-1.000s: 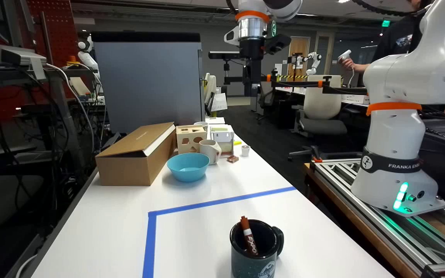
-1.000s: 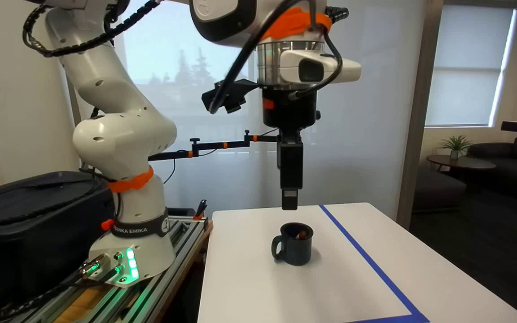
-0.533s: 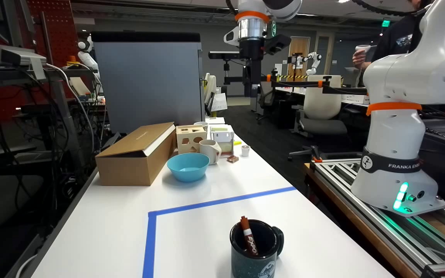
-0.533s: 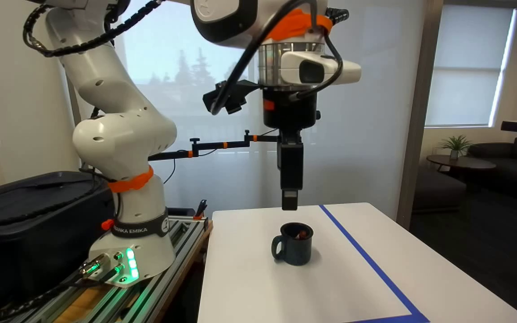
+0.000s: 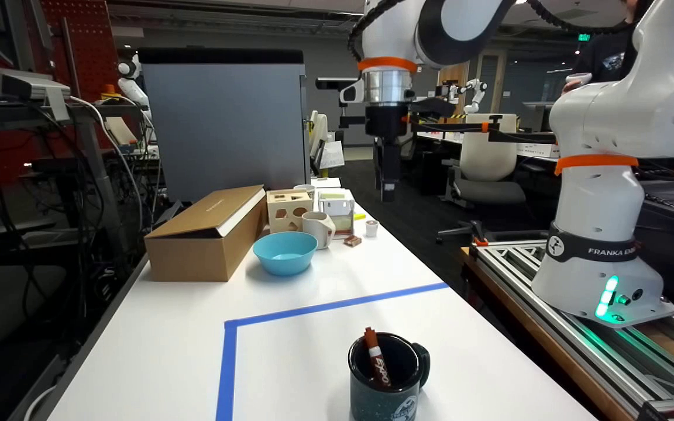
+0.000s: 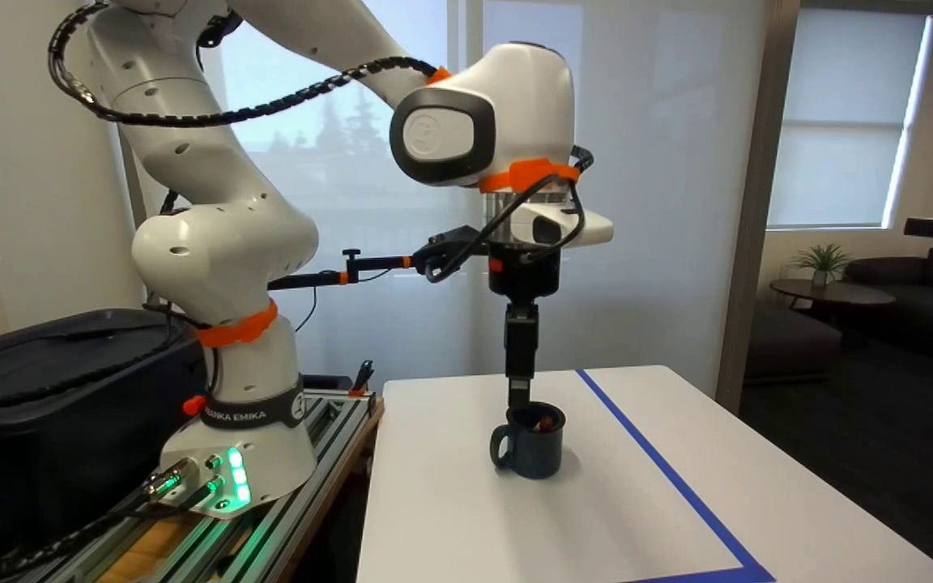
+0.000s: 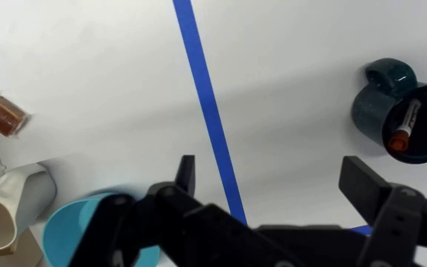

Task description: Put the marker on the table

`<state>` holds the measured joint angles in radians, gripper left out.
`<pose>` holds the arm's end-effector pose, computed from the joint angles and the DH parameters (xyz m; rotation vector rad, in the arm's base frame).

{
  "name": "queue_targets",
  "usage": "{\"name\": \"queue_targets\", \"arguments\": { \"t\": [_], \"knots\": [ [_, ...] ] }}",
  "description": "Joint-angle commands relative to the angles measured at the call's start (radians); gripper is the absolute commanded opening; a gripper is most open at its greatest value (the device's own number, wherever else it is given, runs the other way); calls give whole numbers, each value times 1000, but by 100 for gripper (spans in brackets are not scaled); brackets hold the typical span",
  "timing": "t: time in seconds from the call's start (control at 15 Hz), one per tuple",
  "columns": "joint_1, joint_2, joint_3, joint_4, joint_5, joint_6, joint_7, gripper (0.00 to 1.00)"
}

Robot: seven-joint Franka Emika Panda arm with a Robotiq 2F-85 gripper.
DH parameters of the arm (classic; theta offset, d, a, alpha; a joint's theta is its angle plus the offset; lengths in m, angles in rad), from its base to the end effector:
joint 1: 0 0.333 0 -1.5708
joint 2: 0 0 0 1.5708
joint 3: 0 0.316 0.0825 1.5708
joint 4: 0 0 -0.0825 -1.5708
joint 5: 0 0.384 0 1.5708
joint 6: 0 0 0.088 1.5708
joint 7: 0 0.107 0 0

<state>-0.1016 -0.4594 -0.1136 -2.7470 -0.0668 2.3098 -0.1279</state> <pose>0.3599 -0.0768 0.3567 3.1381 -0.0496 0.0322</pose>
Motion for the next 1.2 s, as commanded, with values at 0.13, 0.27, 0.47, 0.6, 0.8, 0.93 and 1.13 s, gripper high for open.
{"name": "queue_targets", "arguments": {
  "t": [0.13,0.27,0.47,0.6,0.8,0.93,1.13],
  "knots": [
    [73,79,129,-13,106,106,287,100],
    [108,104,166,-13,198,109,402,100],
    [102,104,167,-12,171,97,375,100],
    [104,110,169,-11,176,97,390,100],
    [110,106,193,-10,135,56,390,100],
    [133,137,207,-11,158,79,385,100],
    [168,180,221,-11,224,135,404,100]
  ]
}}
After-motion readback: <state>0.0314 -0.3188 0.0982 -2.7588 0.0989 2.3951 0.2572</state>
